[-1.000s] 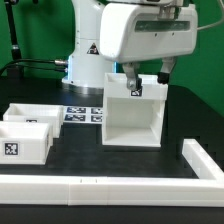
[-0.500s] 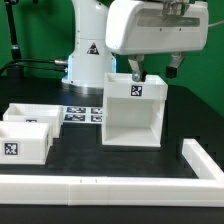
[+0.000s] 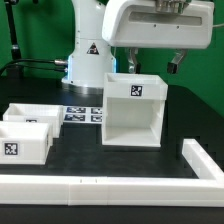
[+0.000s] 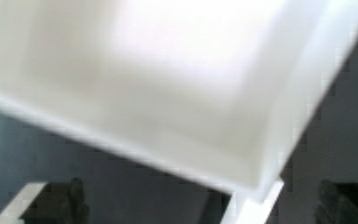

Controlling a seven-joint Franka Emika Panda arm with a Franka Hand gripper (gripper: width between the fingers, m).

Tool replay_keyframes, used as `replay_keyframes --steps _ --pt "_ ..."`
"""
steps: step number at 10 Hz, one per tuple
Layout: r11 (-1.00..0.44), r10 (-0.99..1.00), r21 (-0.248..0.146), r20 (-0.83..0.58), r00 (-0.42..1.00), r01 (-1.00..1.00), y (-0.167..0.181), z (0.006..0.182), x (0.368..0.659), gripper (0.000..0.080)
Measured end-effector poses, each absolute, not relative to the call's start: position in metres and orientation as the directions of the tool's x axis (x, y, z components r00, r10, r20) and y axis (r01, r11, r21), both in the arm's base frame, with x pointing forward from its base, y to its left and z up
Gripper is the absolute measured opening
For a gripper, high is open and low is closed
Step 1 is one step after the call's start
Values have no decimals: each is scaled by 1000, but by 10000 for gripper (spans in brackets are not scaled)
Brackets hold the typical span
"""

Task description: Assemble drawer

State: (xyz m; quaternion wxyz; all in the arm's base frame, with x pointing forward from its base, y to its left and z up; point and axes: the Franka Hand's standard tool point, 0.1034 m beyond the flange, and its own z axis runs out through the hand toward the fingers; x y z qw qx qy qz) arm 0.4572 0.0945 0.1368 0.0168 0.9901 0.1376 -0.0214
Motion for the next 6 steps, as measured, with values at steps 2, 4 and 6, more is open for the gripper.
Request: replay_keyframes --steps 2,4,6 --pt "-981 191 18 -80 978 193 103 132 445 650" --pt "-992 126 3 -96 987 127 108 119 433 650" --pt "-993 117 0 -106 988 117 112 107 431 650"
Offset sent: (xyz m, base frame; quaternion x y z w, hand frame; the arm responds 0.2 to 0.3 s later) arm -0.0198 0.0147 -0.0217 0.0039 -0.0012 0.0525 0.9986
